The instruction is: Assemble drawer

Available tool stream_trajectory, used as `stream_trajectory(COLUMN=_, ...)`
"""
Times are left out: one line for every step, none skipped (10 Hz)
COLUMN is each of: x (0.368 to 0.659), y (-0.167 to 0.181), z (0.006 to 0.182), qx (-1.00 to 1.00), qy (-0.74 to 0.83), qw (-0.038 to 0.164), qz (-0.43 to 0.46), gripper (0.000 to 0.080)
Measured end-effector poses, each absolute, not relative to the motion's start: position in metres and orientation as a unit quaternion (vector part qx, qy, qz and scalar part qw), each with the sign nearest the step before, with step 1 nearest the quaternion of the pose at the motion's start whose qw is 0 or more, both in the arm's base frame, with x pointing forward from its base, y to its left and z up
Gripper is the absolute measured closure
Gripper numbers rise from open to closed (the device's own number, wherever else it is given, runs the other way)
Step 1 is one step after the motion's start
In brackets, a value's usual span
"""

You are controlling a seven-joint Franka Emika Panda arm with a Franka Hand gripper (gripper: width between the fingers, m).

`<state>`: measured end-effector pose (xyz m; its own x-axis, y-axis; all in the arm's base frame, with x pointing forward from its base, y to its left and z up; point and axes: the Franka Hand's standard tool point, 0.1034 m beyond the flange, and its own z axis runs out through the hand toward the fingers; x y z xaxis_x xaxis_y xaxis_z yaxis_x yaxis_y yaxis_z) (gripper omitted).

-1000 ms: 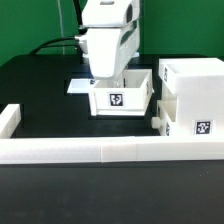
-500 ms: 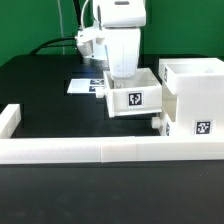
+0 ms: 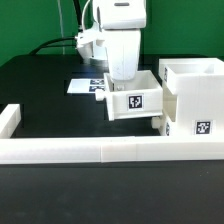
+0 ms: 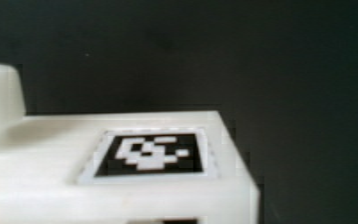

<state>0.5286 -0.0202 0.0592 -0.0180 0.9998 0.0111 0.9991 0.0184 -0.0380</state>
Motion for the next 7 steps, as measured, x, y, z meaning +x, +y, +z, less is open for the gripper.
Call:
stream_trajectory(x=0.5308, y=-0.0196, z=0.0595, qx=-0.700, qy=-0.714, qw=0.016, qz=0.009, gripper=0.0756)
stream_trajectory(x=0.5318, y=-0.0196, z=0.0589, qx=-0.700, qy=-0.714, qw=0.016, qz=0.008, gripper=0.0756)
stream_trajectory(x=0.5343, y=-0.0192, z=0.0585, qx=-0.700, qy=-0.714, qw=0.016, qz=0.007, gripper=0.0756)
stream_trajectory(x=0.5383, y=-0.0173, z=0.0593, qx=-0.697, qy=-0.717, qw=0.007, qz=-0.001, gripper=0.0756)
stream_trajectory(x=0.5375, y=-0.0180, z=0.0589, qx=-0.697, qy=-0.717, qw=0.008, qz=0.000, gripper=0.0756)
stream_trajectory(x=0.5359, y=-0.0198, z=0.0578, qx=-0.698, qy=-0.716, qw=0.010, qz=0.003, gripper=0.0756)
stream_trajectory(x=0.5358, y=-0.0199, z=0.0567, qx=-0.699, qy=-0.715, qw=0.011, qz=0.003, gripper=0.0755)
